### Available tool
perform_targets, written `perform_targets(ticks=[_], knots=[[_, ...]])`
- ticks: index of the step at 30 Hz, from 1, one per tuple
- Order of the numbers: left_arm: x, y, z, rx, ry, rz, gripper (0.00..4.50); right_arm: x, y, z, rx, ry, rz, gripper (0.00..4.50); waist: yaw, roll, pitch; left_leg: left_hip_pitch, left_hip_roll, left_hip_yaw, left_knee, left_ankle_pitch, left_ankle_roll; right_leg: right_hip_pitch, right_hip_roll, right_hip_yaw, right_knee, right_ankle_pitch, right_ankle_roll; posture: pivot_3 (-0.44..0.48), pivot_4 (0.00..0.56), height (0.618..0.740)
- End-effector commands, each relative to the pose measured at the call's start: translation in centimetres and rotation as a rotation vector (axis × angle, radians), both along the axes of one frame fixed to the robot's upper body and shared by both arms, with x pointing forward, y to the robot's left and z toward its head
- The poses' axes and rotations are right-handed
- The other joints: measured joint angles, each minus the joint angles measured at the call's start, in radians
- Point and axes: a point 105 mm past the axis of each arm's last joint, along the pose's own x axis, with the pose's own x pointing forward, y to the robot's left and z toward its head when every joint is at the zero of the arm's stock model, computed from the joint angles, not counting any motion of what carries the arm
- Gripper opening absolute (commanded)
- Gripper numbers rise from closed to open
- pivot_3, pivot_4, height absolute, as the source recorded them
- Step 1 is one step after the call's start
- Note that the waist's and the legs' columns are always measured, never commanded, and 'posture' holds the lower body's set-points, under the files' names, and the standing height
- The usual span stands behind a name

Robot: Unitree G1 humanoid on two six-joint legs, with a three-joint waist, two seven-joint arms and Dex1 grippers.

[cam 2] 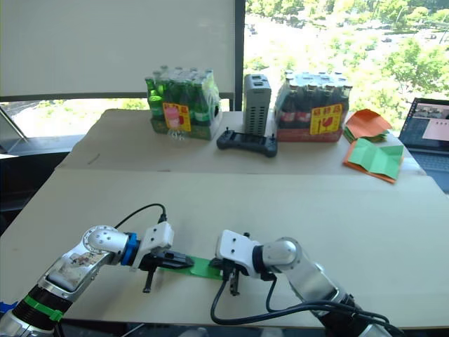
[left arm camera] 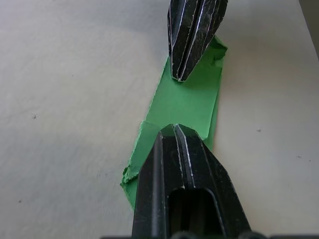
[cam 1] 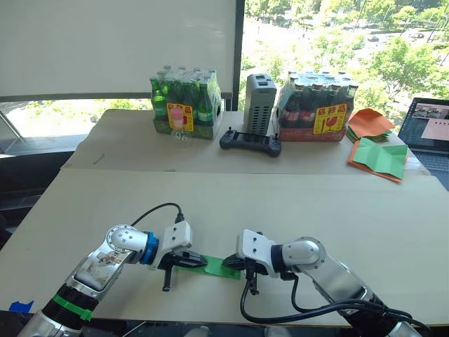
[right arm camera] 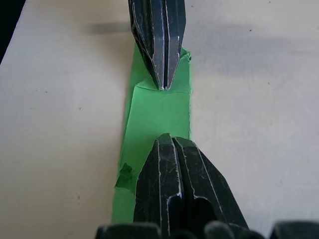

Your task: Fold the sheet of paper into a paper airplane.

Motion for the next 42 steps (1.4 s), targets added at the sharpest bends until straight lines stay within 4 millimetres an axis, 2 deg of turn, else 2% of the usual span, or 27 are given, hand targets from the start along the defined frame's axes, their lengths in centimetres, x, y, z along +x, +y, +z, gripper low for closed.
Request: perform_targets(ticks=[1,11,18,20,25,28,32,35,42], knots=[[0.1,0.5,-0.3,0.028,-0.007,0.013,0.0,0.0,-2.5,-2.6,-0.095,0.102,-0.088,0.02,0.004,0.0,0.0,0.0,0.0,0.0,0.0,0.0,0.0,0.001,0.0,0.0,0.0,0.0,0.0,0.0,0.15,0.675],[0.2,0.3,-0.3,0.03,-0.014,0.002,0.0,-0.9,-5.0,-2.8,-0.14,0.137,-0.129,0.02,0.02,0.0,-0.001,0.001,0.0,0.0,0.0,-0.001,0.001,0.002,-0.001,0.0,-0.002,0.0,0.0,0.0,0.15,0.675],[0.2,0.3,-0.3,0.032,-0.015,-0.005,0.0,-1.4,-5.8,-2.6,-0.16,0.139,-0.136,0.02,0.023,-0.001,-0.001,0.0,0.0,0.0,0.0,-0.001,0.002,0.002,-0.001,0.0,-0.003,0.0,0.0,0.0,0.15,0.675],[0.2,0.2,-0.2,0.03,-0.018,-0.005,0.0,-1.0,-5.7,-1.7,-0.137,0.108,-0.139,0.02,0.023,-0.001,-0.001,0.0,0.0,0.0,0.0,-0.001,0.002,0.002,-0.001,-0.001,-0.004,0.0,0.0,0.0,0.15,0.675],[0.3,0.1,-0.2,0.029,-0.02,-0.006,0.0,-0.3,-4.7,2.0,0.006,0.022,-0.099,0.02,0.025,-0.001,-0.001,-0.001,0.0,0.0,0.0,-0.001,0.002,0.001,-0.001,-0.001,-0.004,0.0,0.0,0.0,0.15,0.675],[0.2,0.1,-0.2,0.03,-0.02,-0.008,0.0,-0.6,-3.6,4.4,0.138,-0.015,-0.045,0.02,0.024,-0.001,-0.001,-0.002,0.0,0.0,0.0,-0.001,0.002,0.001,-0.001,-0.001,-0.004,0.0,0.0,0.0,0.15,0.675],[0.3,0.1,-0.1,0.03,-0.023,-0.01,0.0,-1.2,-2.4,5.9,0.228,-0.033,0.008,0.02,0.019,-0.001,-0.001,-0.002,0.0,0.0,-0.001,-0.001,0.002,0.0,-0.001,-0.001,-0.004,0.0,0.0,0.0,0.15,0.675],[0.3,0.1,-0.2,0.032,-0.024,-0.01,0.0,-1.5,-1.3,5.3,0.212,-0.058,0.032,0.02,0.017,-0.001,-0.001,-0.002,0.0,0.0,-0.001,-0.001,0.002,0.0,-0.001,-0.001,-0.005,0.0,0.0,0.0,0.15,0.675],[0.6,-0.3,0.5,0.021,-0.049,-0.015,0.0,-1.7,-0.7,1.1,0.071,-0.049,0.019,0.02,0.017,0.0,-0.001,-0.002,0.0,0.0,-0.001,-0.001,0.002,0.0,-0.001,-0.001,-0.004,0.0,0.0,0.0,0.15,0.675]])
